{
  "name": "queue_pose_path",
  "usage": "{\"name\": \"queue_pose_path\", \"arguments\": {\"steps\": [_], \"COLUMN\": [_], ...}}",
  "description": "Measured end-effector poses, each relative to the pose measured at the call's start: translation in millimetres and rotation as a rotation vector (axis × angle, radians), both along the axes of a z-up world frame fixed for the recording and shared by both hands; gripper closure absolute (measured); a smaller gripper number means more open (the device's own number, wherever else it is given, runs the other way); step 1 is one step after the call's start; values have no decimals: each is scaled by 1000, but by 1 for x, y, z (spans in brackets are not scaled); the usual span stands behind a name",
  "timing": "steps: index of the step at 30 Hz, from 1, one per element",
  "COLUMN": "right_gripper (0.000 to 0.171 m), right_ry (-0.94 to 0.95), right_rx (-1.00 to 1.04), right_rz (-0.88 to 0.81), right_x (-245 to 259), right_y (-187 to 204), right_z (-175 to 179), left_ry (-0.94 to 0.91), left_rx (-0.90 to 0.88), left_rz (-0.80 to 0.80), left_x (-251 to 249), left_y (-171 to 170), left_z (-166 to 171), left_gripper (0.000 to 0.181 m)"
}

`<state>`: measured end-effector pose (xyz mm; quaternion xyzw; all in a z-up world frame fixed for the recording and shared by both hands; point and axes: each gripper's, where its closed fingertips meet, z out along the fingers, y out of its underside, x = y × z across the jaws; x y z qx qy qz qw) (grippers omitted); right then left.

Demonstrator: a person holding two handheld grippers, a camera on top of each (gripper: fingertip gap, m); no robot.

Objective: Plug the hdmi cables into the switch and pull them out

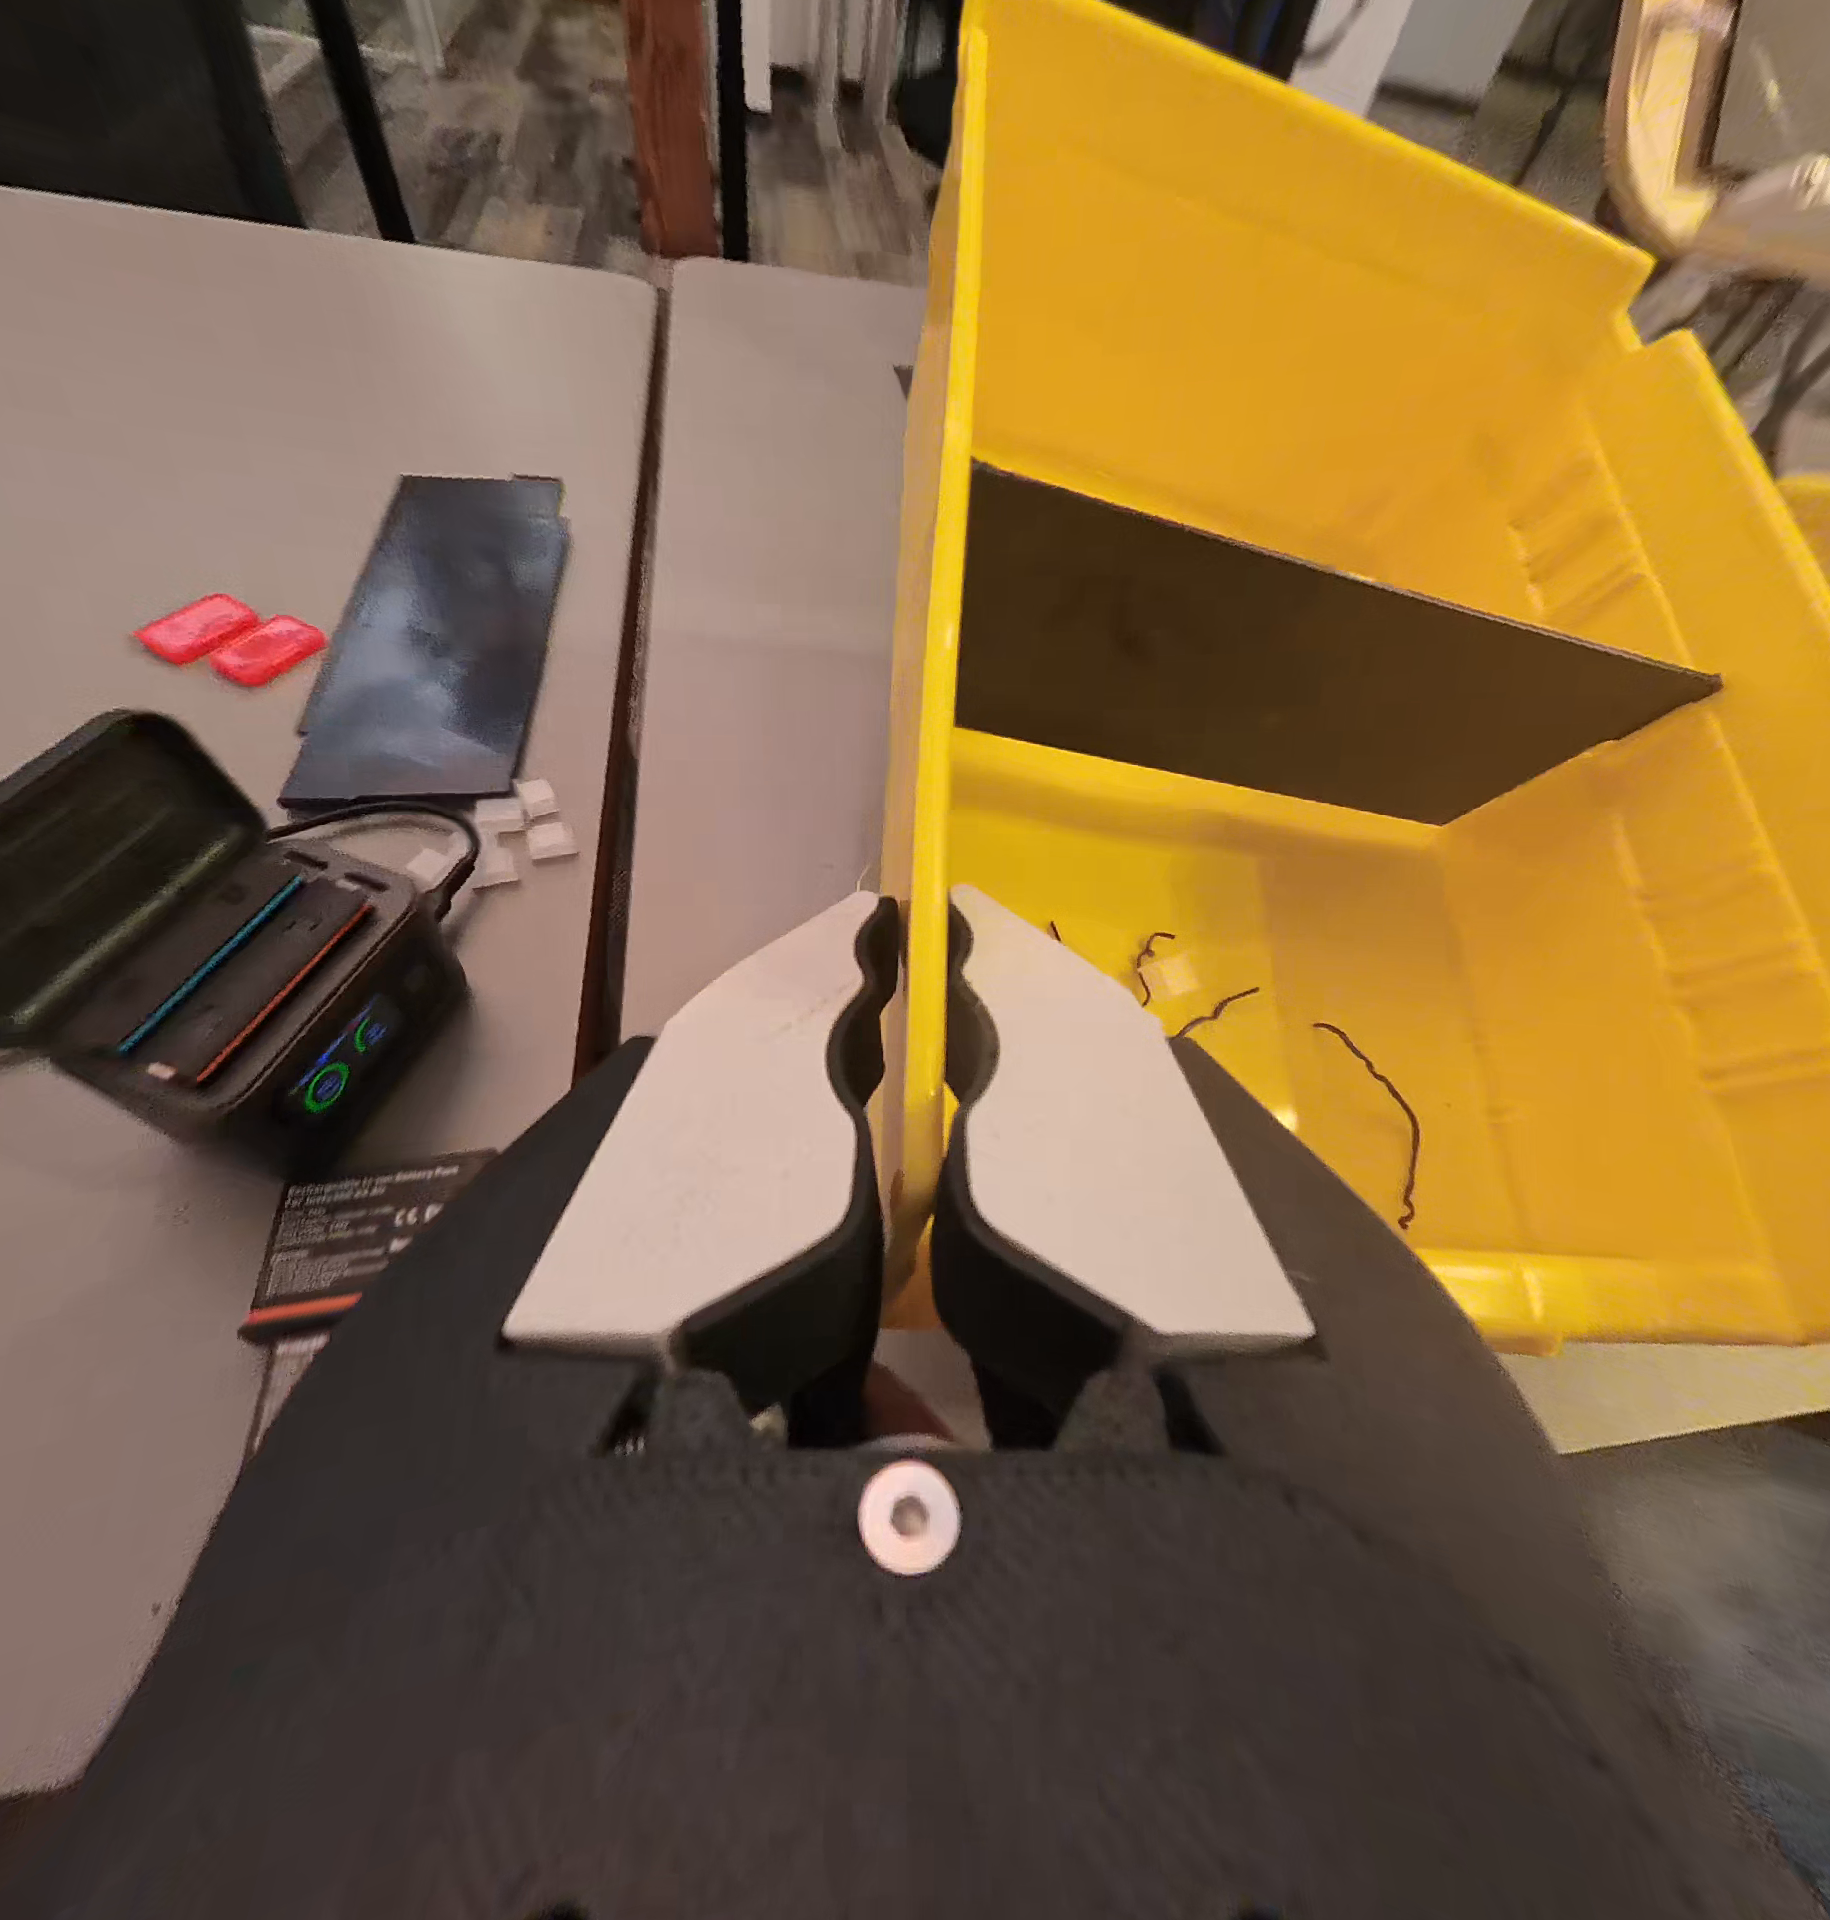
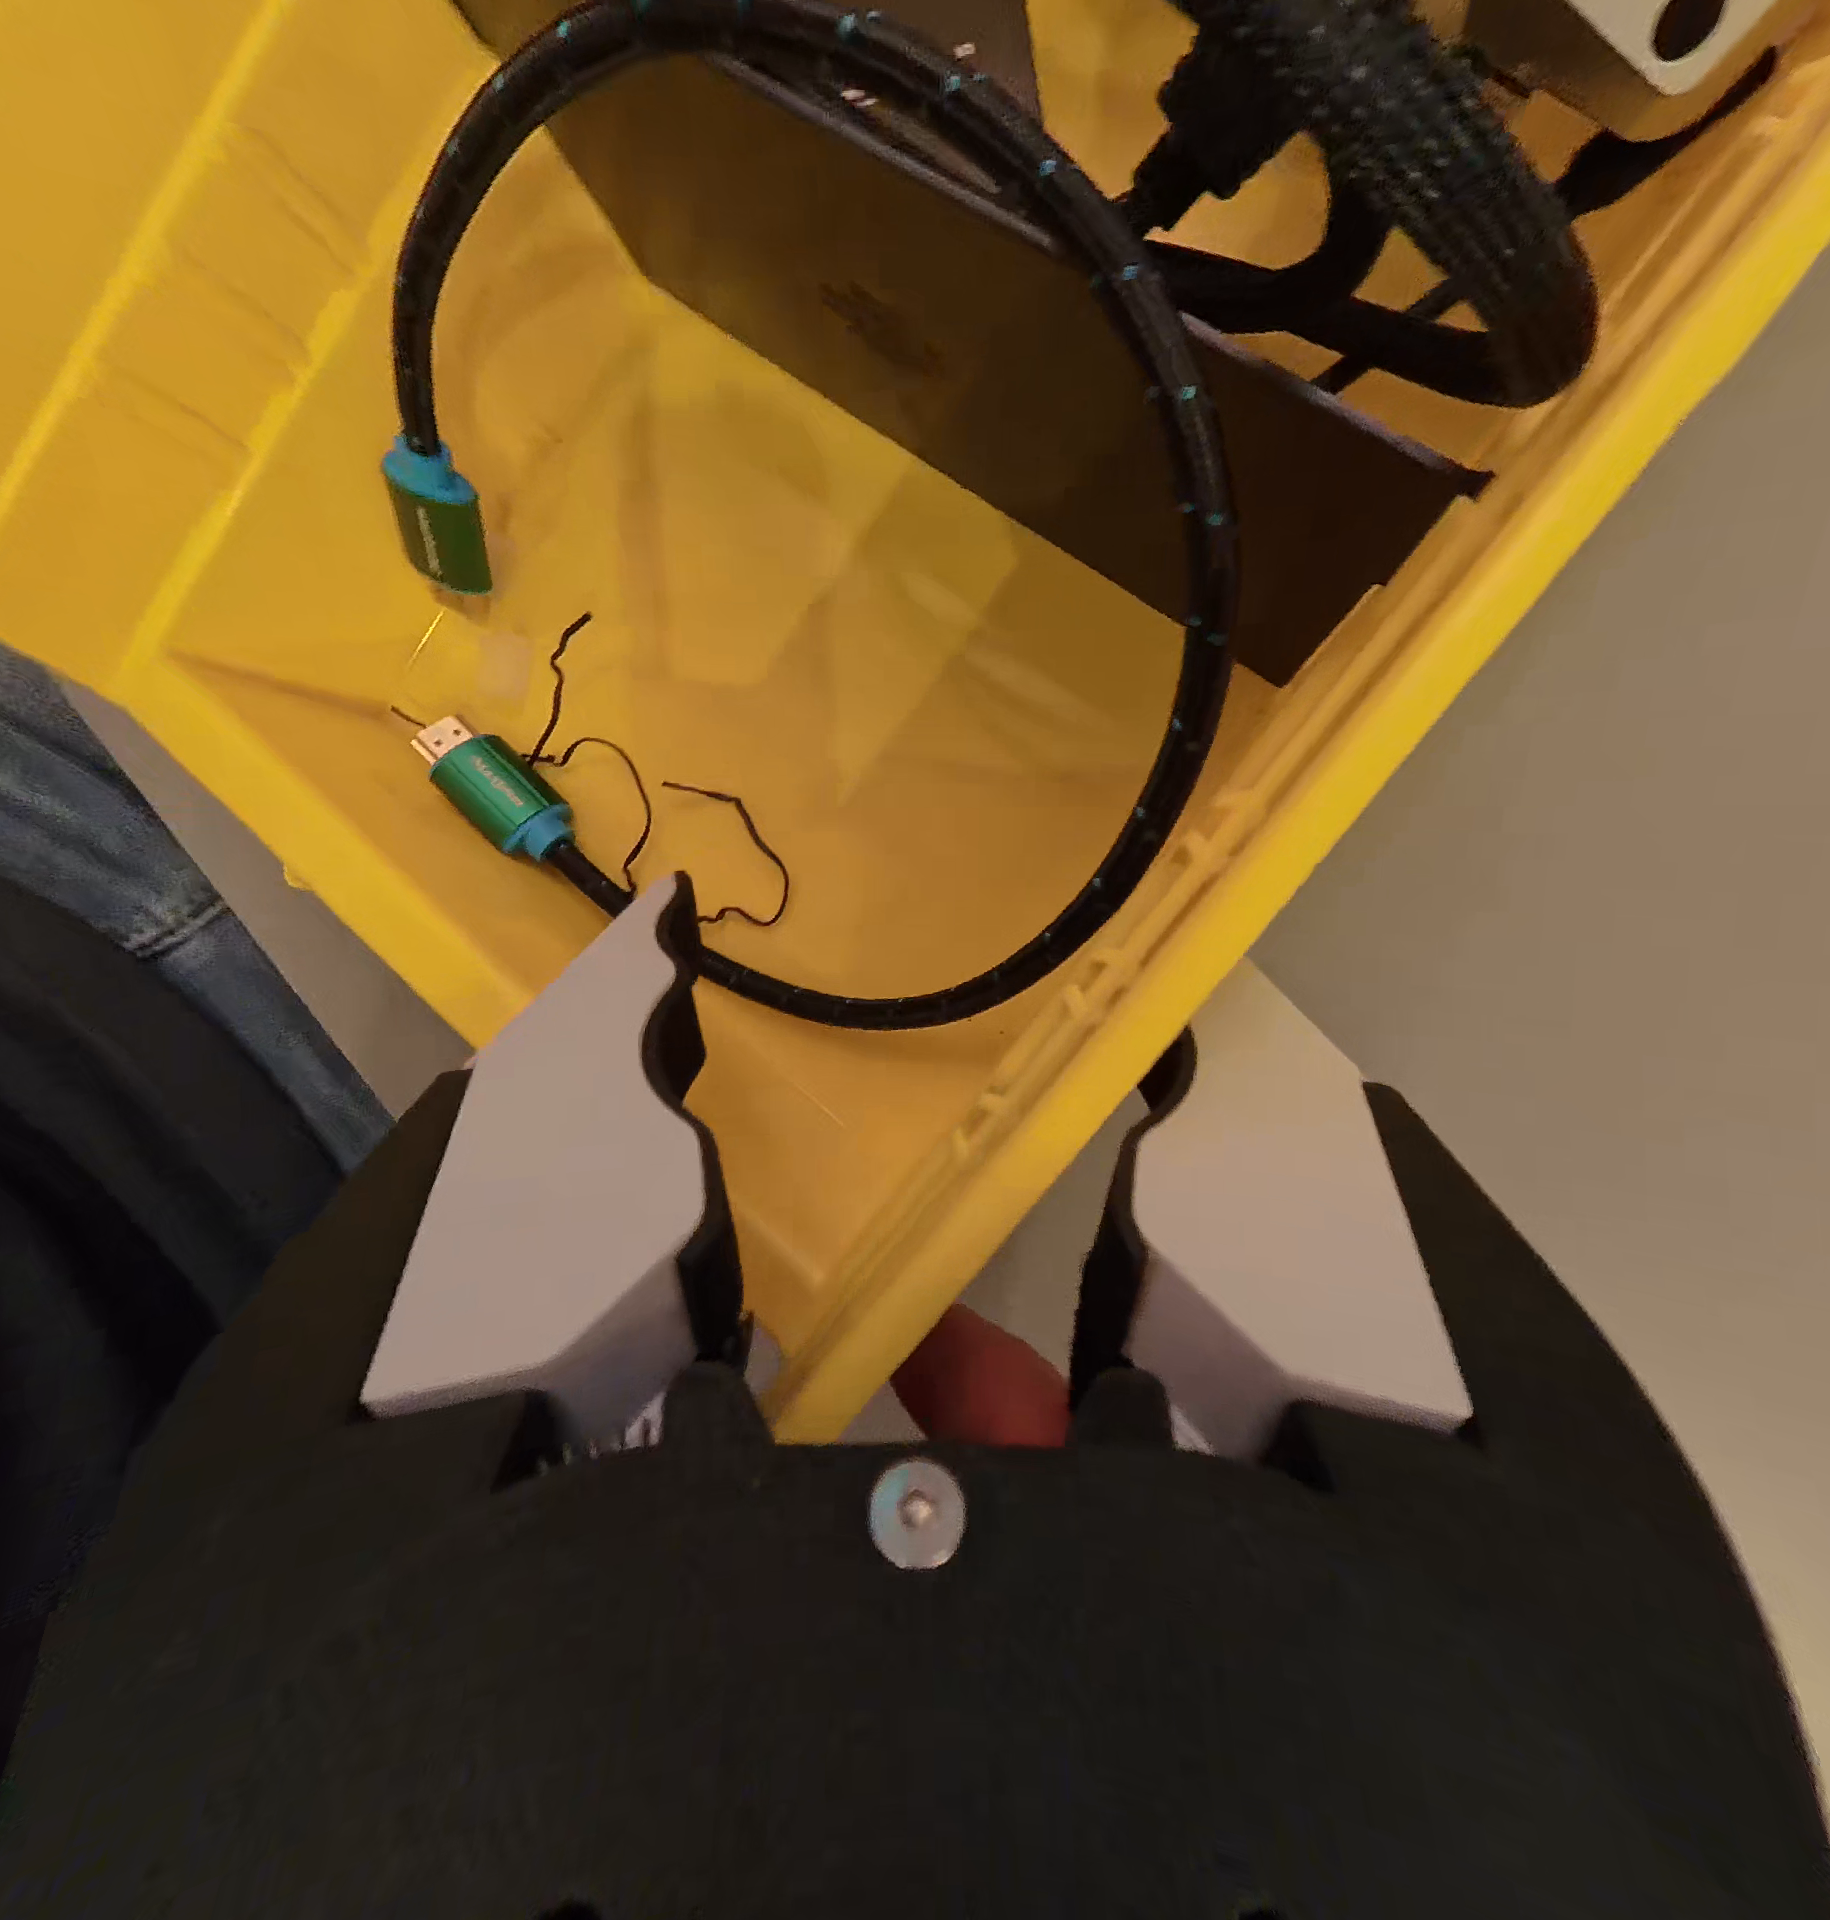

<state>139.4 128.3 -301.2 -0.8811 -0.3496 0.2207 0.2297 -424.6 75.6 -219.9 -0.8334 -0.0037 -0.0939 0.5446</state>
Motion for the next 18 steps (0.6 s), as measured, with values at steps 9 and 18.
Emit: {"name": "queue_pose_path", "arguments": {"steps": [9,18], "right_gripper": [70,64], "right_ry": [-5,96], "right_rx": [54,53], "right_rz": [96,149], "right_x": [-121,-253], "right_y": [-2,0], "right_z": [-3,-1], "left_ry": [-63,-83], "left_rx": [231,324], "left_rz": [157,161], "left_x": [-39,-34], "left_y": [-49,-65], "left_z": [75,107], "left_gripper": [176,176]}}
